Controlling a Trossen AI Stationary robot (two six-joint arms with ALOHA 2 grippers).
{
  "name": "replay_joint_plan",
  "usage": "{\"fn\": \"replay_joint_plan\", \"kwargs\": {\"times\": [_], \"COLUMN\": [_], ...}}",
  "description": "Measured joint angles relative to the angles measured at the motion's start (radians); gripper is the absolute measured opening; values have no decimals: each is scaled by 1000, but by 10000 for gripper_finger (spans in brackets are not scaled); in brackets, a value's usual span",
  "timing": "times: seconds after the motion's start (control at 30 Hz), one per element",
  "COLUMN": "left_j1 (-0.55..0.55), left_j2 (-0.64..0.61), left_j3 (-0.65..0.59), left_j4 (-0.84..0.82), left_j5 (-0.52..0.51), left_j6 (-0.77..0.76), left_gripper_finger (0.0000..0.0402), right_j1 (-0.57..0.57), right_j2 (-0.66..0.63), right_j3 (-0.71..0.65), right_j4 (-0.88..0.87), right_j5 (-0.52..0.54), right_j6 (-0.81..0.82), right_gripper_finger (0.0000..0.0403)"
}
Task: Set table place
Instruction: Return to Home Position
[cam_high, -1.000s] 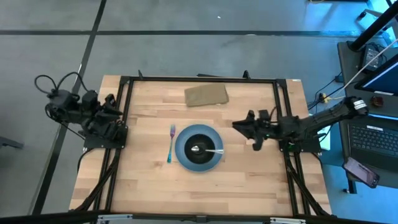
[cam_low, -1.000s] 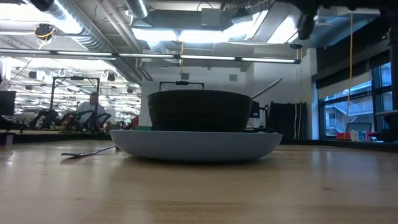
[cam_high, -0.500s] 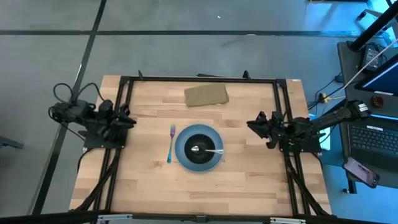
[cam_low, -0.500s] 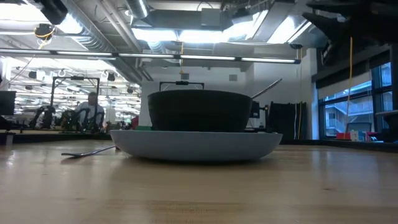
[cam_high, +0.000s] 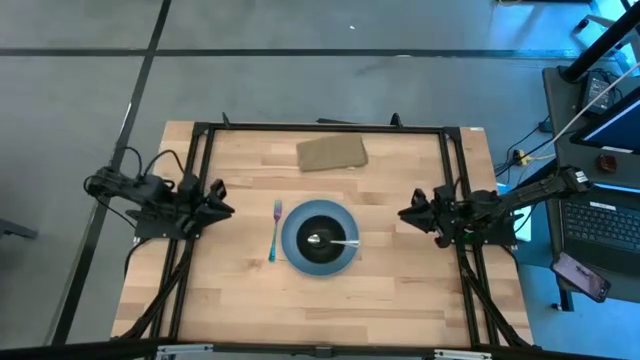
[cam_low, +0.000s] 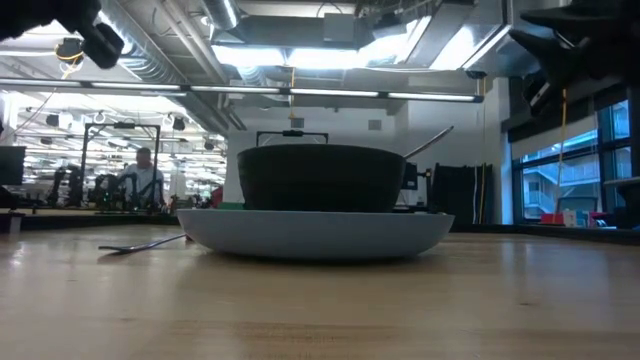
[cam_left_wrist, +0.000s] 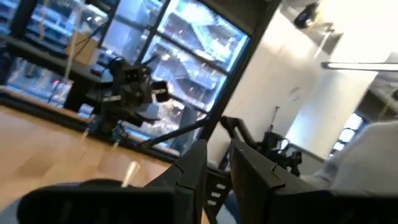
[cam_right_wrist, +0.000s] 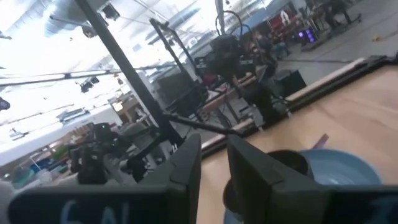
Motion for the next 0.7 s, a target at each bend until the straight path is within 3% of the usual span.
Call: {"fn": "replay_joint_plan", "kwargs": {"times": [0.27, 0.7], "left_j1": [0, 0], "left_j2": [0, 0], "left_j3": [-181, -179], "left_j4": [258, -20], "left_j5": [4, 41], "left_j6": [-14, -37], "left_gripper_finger": [52, 31], "right_j1": [0, 0], "right_j2": [-42, -64], "right_j3": [0, 1], "right_j4": [-64, -159], "right_j5": [-21, -18], "right_j6": [30, -24], "right_gripper_finger": [83, 83]}}
